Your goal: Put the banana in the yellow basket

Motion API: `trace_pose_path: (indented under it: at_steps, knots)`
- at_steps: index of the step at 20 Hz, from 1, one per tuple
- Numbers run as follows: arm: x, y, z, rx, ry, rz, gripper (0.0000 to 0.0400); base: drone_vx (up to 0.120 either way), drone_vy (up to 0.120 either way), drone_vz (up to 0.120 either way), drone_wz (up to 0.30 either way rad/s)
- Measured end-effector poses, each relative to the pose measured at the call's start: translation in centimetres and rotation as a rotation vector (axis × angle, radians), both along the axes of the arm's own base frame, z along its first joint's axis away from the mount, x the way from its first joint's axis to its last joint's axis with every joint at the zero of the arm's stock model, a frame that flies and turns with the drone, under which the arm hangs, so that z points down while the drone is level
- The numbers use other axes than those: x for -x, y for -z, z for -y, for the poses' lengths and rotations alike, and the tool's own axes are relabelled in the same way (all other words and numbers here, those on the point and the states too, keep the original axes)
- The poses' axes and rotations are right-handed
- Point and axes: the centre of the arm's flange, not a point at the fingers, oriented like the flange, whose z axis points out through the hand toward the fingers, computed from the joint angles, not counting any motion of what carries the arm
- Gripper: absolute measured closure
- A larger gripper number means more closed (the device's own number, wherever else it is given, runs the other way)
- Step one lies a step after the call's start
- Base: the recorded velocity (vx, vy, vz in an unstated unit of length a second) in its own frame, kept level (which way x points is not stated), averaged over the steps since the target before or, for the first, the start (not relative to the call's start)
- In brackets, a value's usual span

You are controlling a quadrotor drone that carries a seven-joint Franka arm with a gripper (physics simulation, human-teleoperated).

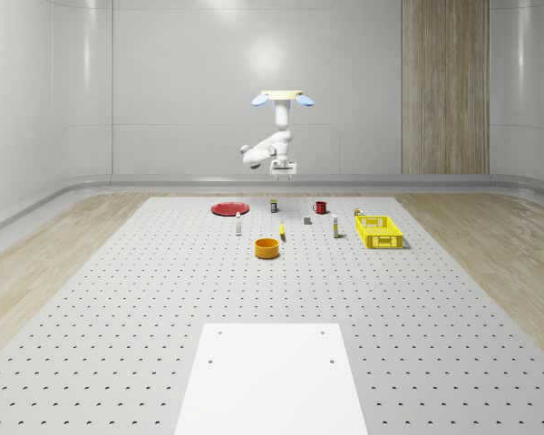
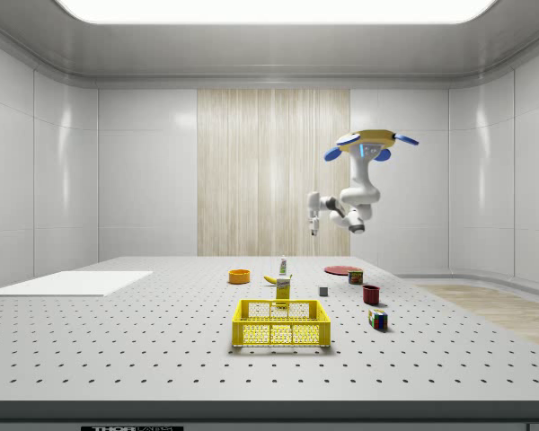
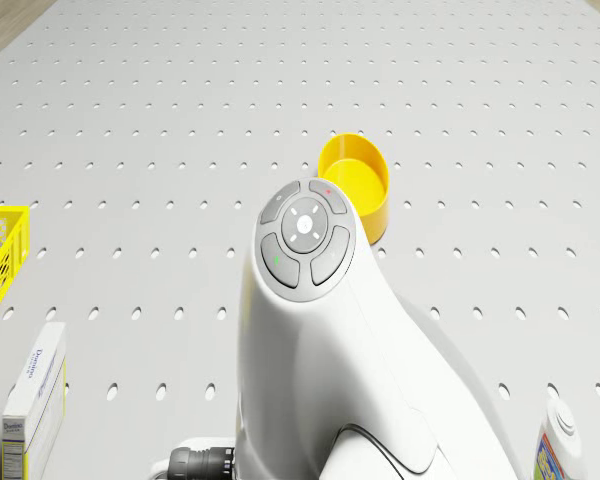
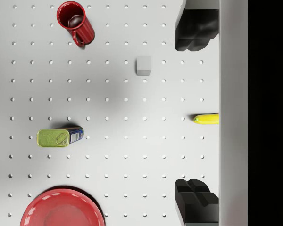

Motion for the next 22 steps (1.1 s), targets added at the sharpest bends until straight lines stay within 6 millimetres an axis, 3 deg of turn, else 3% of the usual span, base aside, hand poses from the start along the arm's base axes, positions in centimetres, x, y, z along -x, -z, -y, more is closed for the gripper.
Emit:
trace_pose_path:
  at_steps: [22]
  knots:
    - [0.0,0.01,0.12,0.013,0.0,-0.001,0.0,0.12,0.0,-0.12,0.0]
